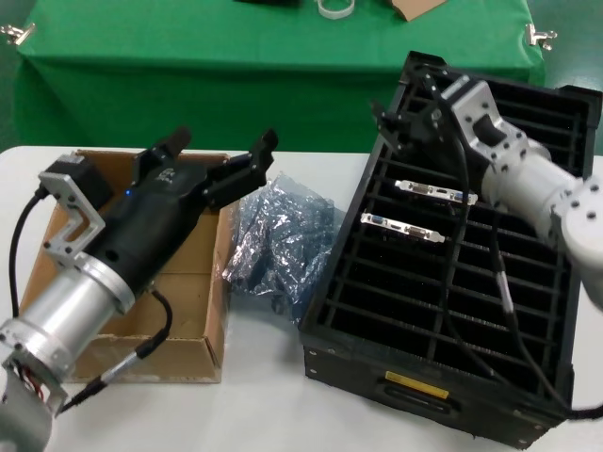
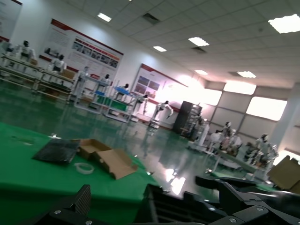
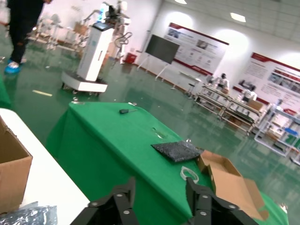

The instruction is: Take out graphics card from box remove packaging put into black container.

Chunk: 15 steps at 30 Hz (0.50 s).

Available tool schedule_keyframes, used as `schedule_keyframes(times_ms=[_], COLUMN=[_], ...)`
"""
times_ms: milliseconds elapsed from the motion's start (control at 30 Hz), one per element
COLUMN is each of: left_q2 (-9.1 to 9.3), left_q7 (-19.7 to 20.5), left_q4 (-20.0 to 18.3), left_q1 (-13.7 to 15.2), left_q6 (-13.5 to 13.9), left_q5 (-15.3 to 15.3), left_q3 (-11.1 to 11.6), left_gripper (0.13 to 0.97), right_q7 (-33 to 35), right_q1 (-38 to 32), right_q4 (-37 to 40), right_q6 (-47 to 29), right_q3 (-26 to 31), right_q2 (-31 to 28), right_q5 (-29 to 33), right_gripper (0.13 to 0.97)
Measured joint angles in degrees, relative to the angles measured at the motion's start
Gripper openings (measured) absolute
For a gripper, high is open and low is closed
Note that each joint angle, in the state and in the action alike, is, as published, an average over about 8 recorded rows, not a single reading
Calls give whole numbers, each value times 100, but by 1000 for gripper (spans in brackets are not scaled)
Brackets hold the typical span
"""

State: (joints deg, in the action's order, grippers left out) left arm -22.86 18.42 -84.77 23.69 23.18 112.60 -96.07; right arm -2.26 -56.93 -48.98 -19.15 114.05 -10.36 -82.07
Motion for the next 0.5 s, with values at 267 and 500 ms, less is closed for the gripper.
schedule_keyframes(times_ms=[267,500], left_q2=[86,160], left_q7=[-279,-521], left_q4=[-105,-195], left_q1=[-359,-671], left_q6=[-351,-655], left_q5=[-143,-268], left_q3=[67,124], left_gripper=[966,966], right_q7=[33,64], right_q1=[862,1611], right_q4=[-646,-1209], right_q6=[288,542], right_q3=[-339,-634], right_q2=[-103,-193], right_q5=[-317,-596], right_gripper=[497,604])
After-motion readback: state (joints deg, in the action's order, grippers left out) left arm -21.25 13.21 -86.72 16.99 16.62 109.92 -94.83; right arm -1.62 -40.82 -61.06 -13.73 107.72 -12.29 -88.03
